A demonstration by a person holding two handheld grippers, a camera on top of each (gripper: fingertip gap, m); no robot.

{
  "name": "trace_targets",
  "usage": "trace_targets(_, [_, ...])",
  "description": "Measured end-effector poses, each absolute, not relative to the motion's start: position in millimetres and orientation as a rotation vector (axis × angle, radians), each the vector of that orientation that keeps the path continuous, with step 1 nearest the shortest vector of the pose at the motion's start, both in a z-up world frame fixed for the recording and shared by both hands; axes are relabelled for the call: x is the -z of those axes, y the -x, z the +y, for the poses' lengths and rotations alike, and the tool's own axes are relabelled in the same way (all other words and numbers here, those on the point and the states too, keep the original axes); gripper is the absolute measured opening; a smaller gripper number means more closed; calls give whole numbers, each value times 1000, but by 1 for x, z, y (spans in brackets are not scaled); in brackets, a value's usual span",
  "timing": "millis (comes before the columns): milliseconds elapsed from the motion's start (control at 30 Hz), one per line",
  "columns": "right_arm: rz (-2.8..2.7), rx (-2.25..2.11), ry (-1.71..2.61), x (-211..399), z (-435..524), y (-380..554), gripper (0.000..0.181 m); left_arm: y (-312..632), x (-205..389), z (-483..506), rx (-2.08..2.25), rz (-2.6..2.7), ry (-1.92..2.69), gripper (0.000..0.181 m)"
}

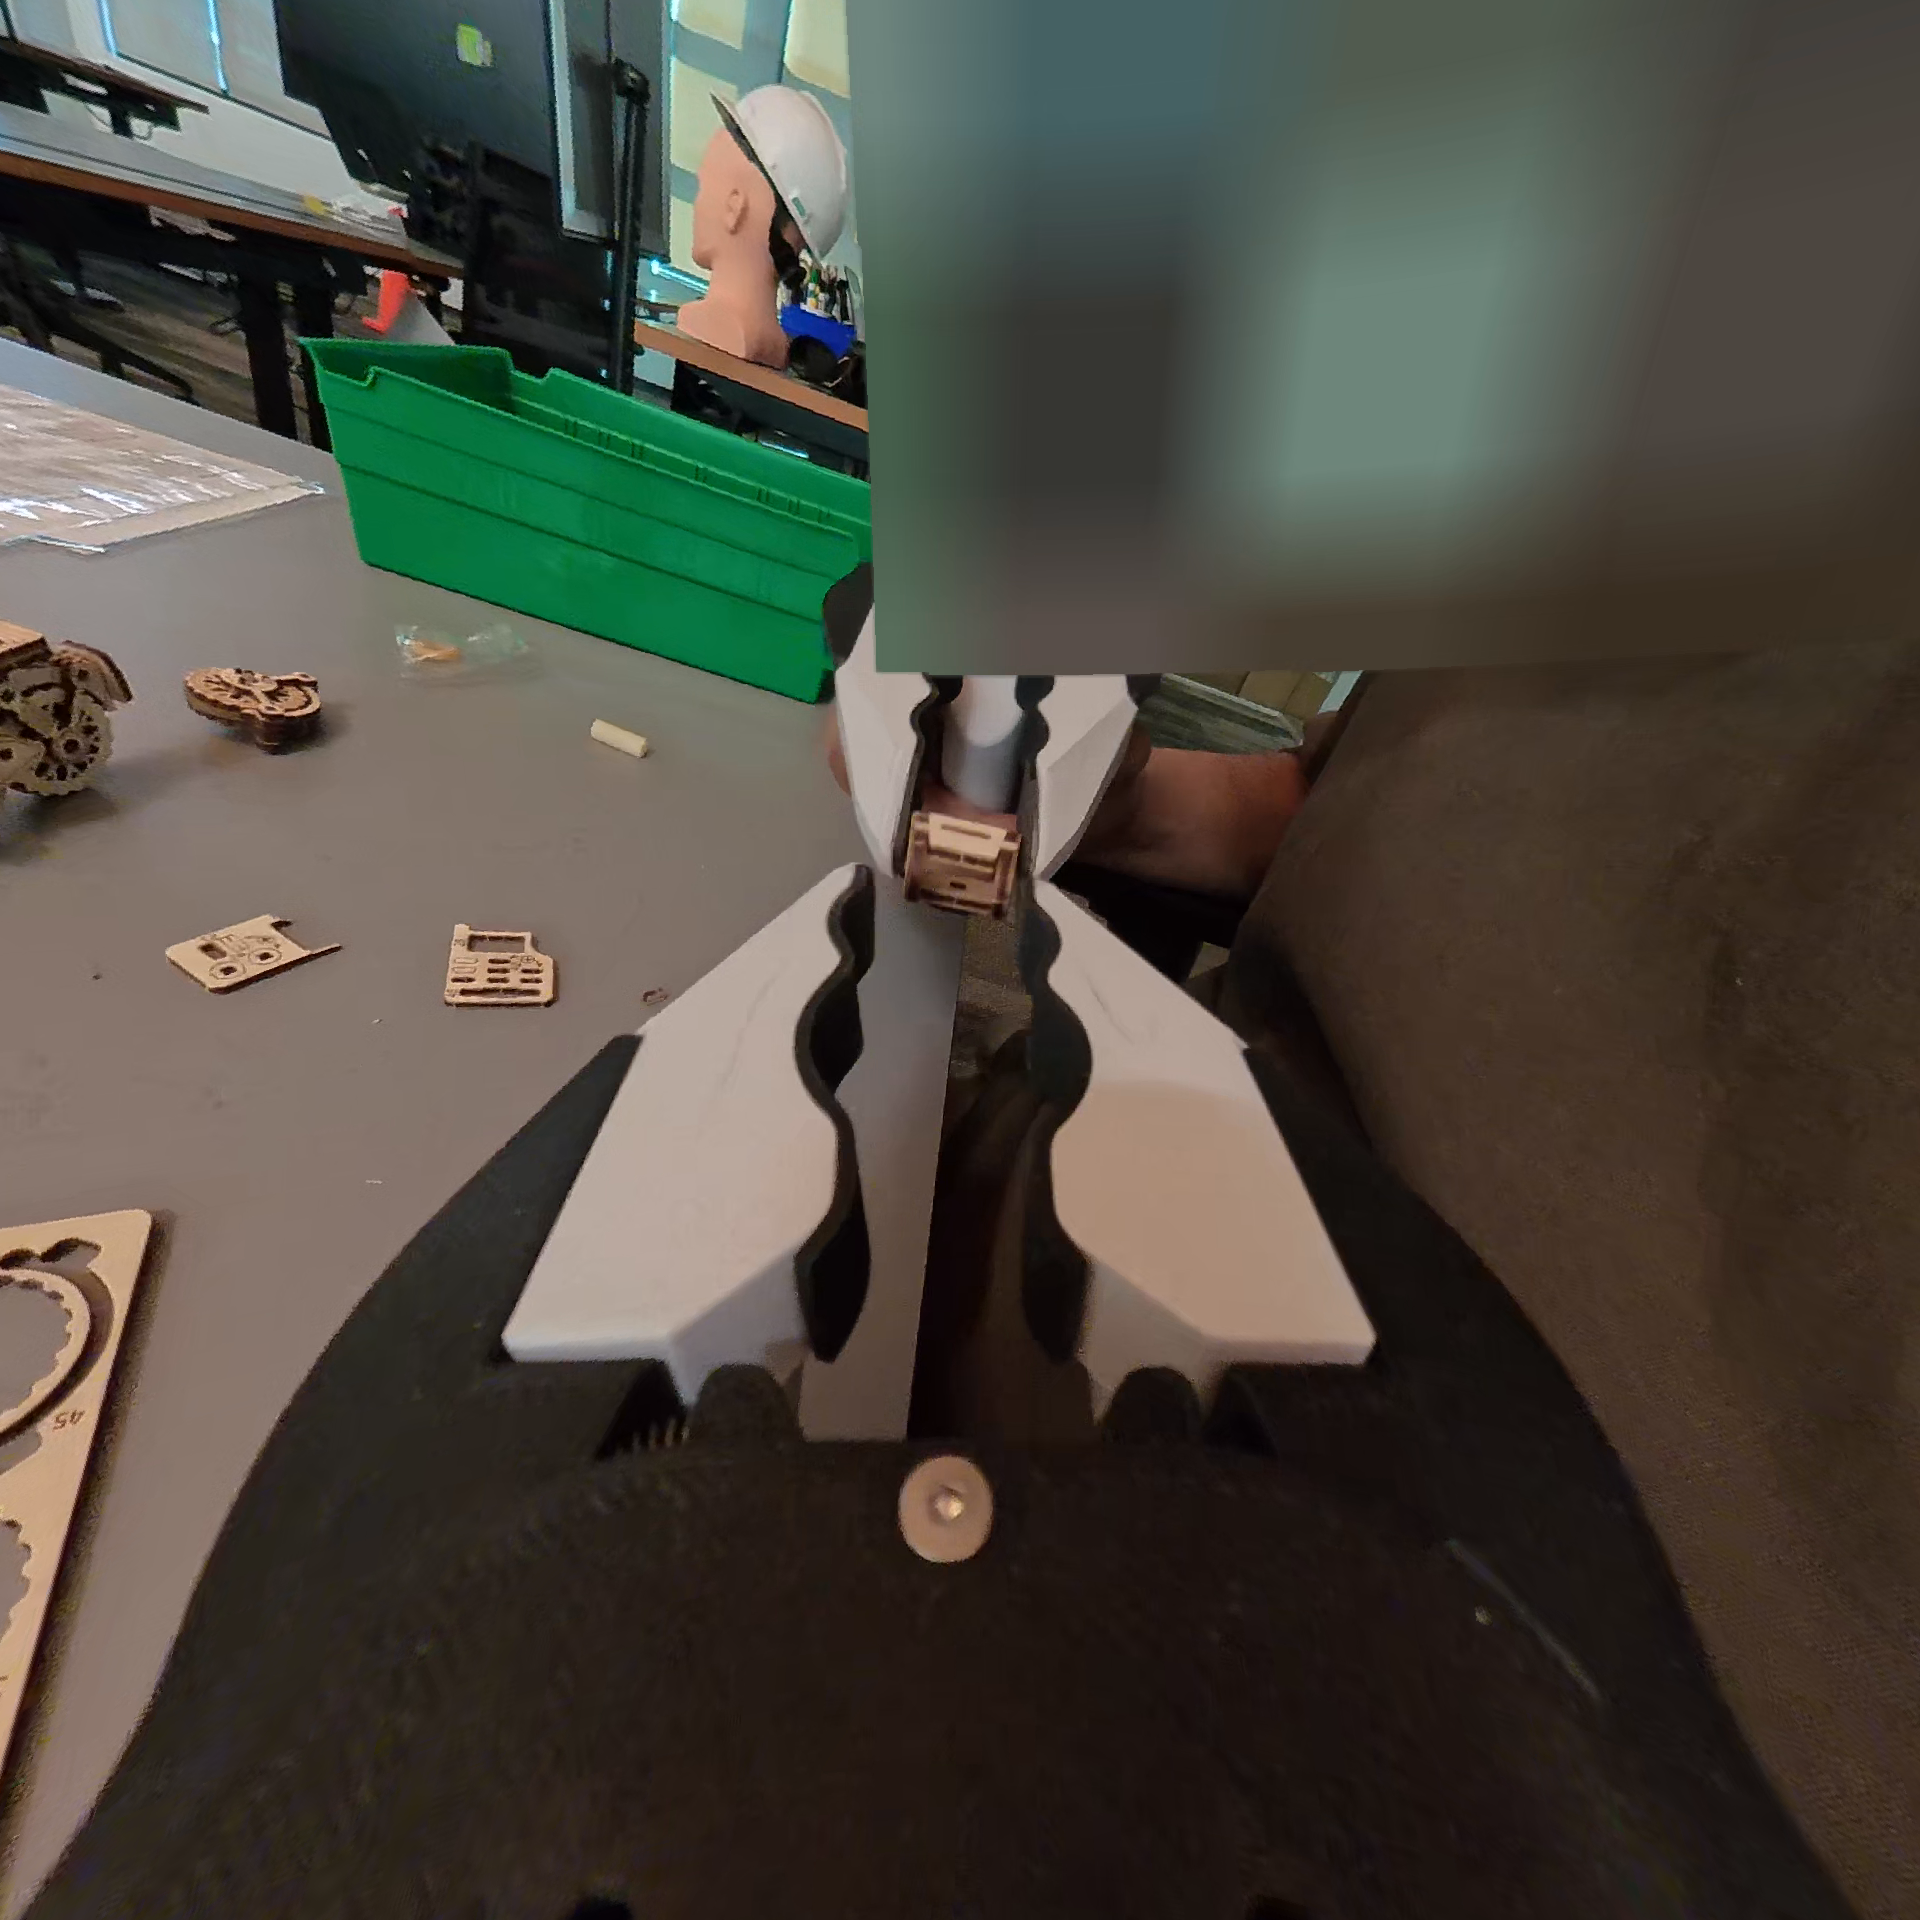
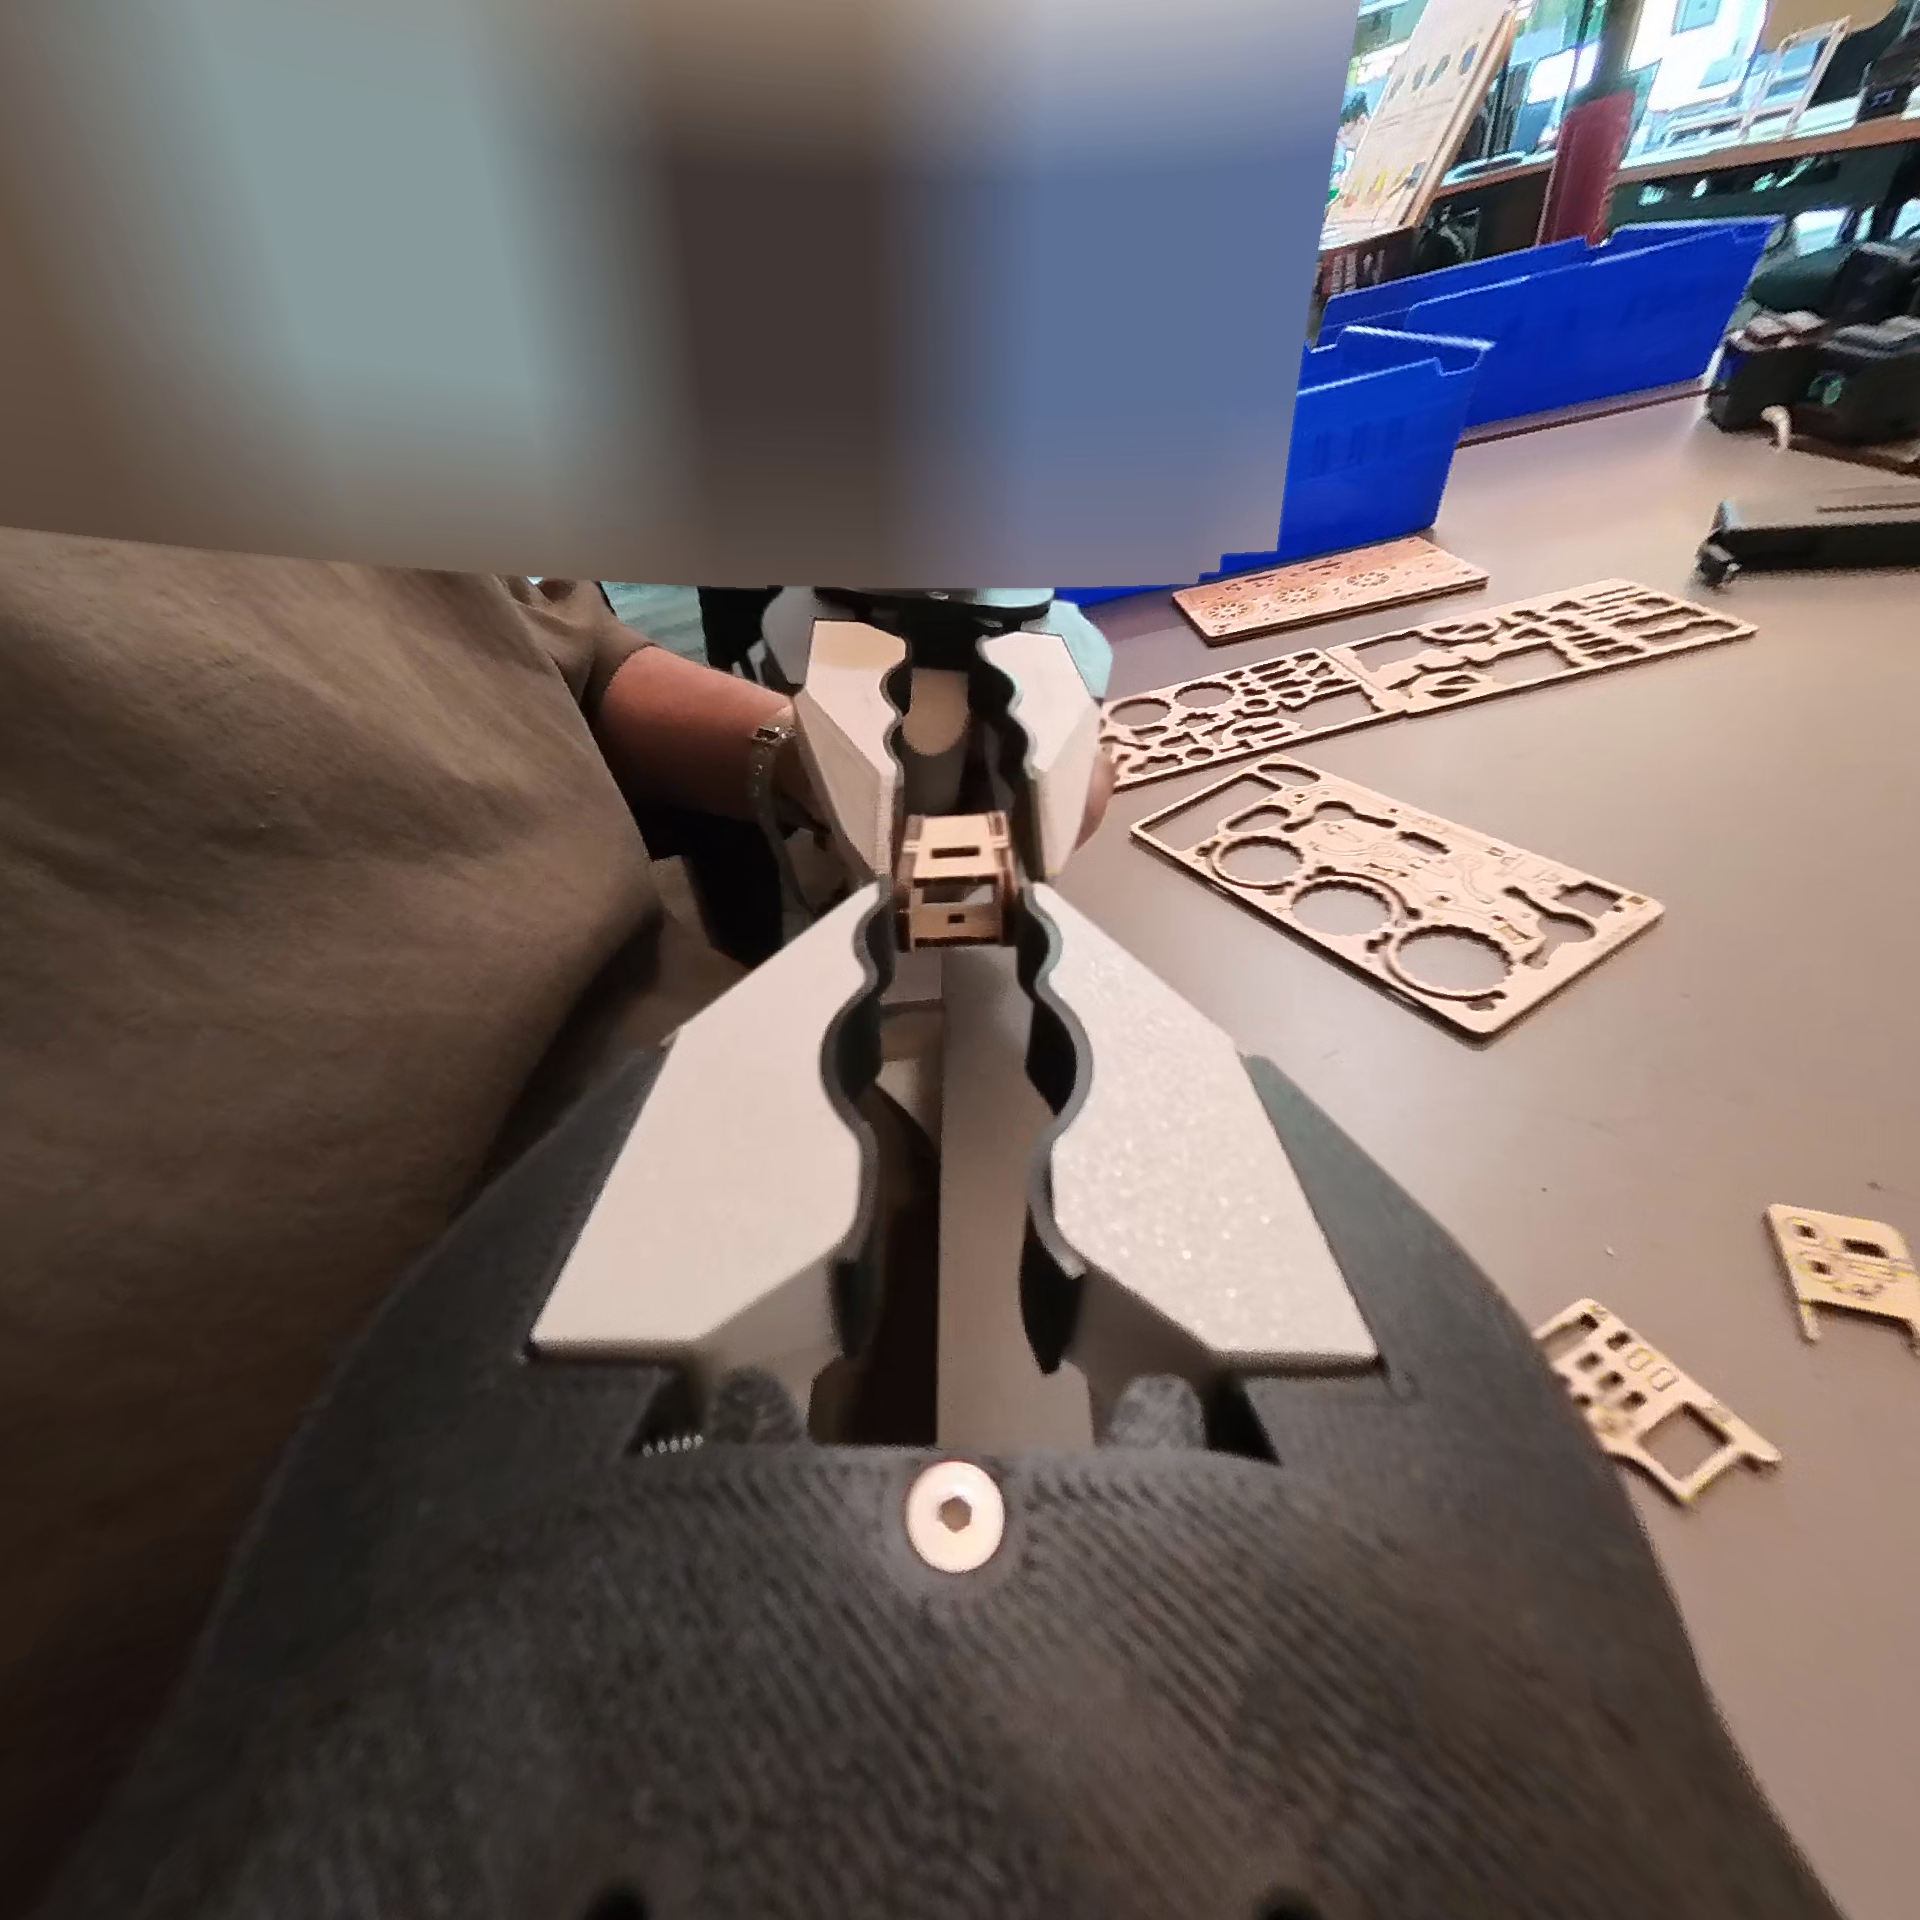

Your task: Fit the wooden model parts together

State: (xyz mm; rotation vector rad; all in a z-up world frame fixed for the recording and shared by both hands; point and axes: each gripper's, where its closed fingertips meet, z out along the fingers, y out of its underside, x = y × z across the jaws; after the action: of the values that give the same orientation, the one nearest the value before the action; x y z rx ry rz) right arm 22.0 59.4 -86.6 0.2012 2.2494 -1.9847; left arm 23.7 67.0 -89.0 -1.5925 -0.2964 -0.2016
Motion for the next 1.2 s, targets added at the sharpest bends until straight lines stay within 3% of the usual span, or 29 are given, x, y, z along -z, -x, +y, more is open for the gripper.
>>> trace_targets(233, [2616, 2028, -49, 93, 65, -14, 21, -24, 107, 72, 594, -502, 1585, 52])
trace_targets(367, [2805, 1977, 89, 102, 62, -16, 21, -29, 97, 74, 846, -575, 1450, 46])
trace_targets(633, [2942, 1925, 226, 111, 59, -19, 23, -26, 109, 78, 927, -713, 1391, 14])
trace_targets(1200, [2971, 1906, 261, 114, 59, -20, 21, -23, 110, 79, 873, -719, 1406, 14])
